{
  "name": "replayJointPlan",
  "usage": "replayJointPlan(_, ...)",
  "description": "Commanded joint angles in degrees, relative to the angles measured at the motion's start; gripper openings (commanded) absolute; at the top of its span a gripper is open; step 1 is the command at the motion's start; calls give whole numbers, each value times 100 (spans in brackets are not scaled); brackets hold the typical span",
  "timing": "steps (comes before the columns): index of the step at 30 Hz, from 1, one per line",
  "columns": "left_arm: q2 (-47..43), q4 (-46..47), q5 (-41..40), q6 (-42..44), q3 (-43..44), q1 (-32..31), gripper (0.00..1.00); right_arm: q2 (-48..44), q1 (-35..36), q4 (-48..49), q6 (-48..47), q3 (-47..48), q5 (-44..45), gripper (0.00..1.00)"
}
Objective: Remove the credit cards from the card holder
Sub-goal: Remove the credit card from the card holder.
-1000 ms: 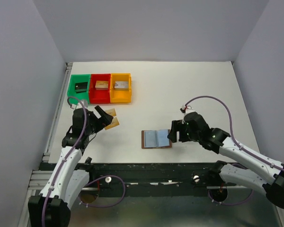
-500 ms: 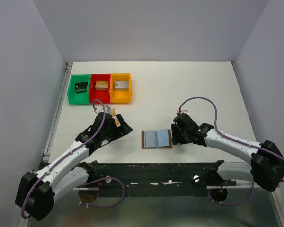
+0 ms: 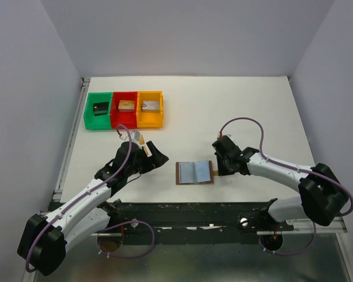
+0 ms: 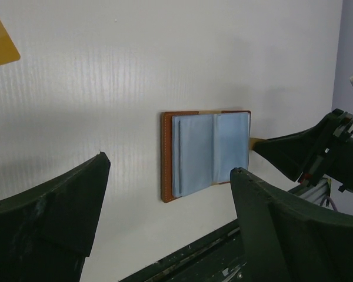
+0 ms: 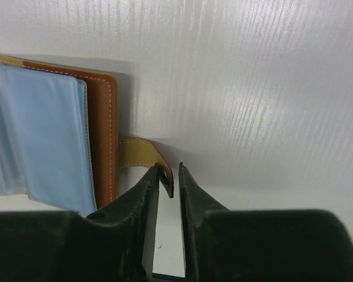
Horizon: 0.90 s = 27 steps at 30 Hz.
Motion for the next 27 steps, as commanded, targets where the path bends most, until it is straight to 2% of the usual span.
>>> replayJointPlan(1, 229, 509, 307, 45, -83, -101, 96, 130, -76, 79, -77, 143, -74, 22)
replayJointPlan(4, 422, 720, 474, 106, -83, -180, 94, 8, -76, 96, -165, 143, -179, 3)
replayJointPlan(5, 501, 894, 526, 115, -65, -215, 94, -132, -76, 131, -182, 117, -267, 0)
replayJointPlan(13, 1423, 1756, 904, 221, 22, -488, 84, -1047, -76, 369, -587, -243, -1374, 0)
replayJointPlan(19, 2136, 2038, 984, 265, 268, -760, 81, -1171, -76, 334, -561, -244, -1454, 0)
replayJointPlan(27, 2497, 2109, 949, 282, 365, -892, 80, -1145, -76, 342, -543, -261, -1437, 0)
